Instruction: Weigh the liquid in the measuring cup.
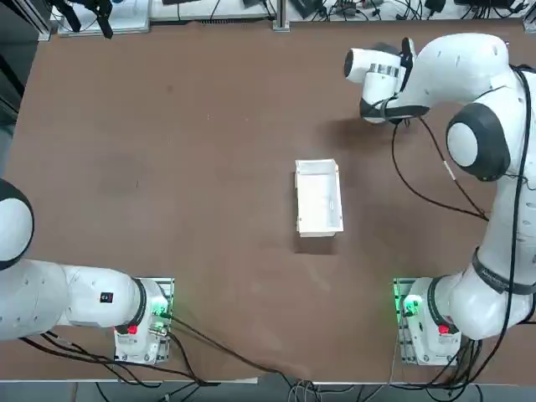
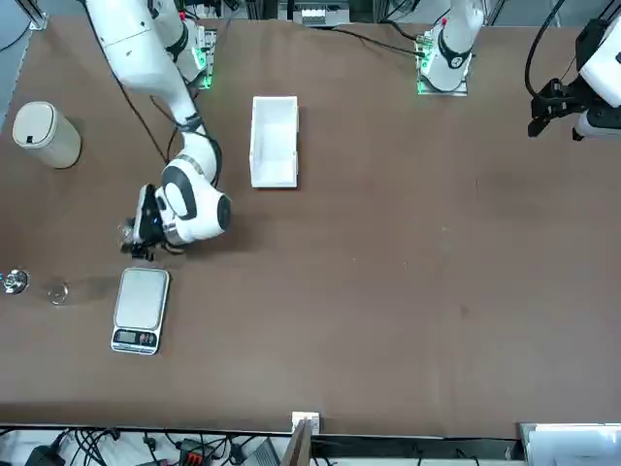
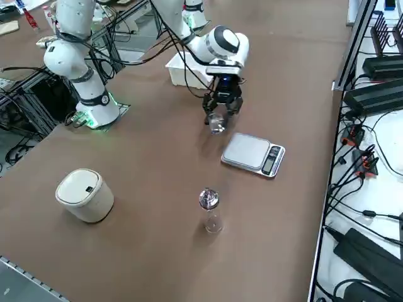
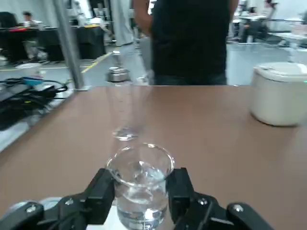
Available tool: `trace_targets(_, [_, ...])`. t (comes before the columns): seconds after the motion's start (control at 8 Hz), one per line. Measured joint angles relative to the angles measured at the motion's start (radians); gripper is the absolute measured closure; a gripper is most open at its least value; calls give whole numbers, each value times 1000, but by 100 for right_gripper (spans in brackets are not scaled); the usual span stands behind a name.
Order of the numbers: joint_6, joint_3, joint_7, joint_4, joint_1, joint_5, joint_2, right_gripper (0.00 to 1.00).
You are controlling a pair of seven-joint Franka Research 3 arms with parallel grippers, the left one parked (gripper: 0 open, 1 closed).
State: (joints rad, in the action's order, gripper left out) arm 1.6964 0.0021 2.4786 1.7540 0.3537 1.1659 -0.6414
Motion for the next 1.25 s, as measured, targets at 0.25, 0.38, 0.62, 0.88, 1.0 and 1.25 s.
trace_targets(0.25, [93, 0, -53, -67, -22, 114, -73, 39])
trace_targets(0.38, [138, 0, -62, -90, -28, 147, -101, 39])
trace_targets(0.62, [168, 1, -86, -121, -29, 180, -136, 39])
trace_targets(0.88, [173, 3, -90, -160, -28, 187, -177, 39])
trace_targets(1.0, [173, 4, -91, -172, -28, 187, -200, 39])
trace_targets(1.25, [164, 4, -93, -184, -27, 196, -225, 39])
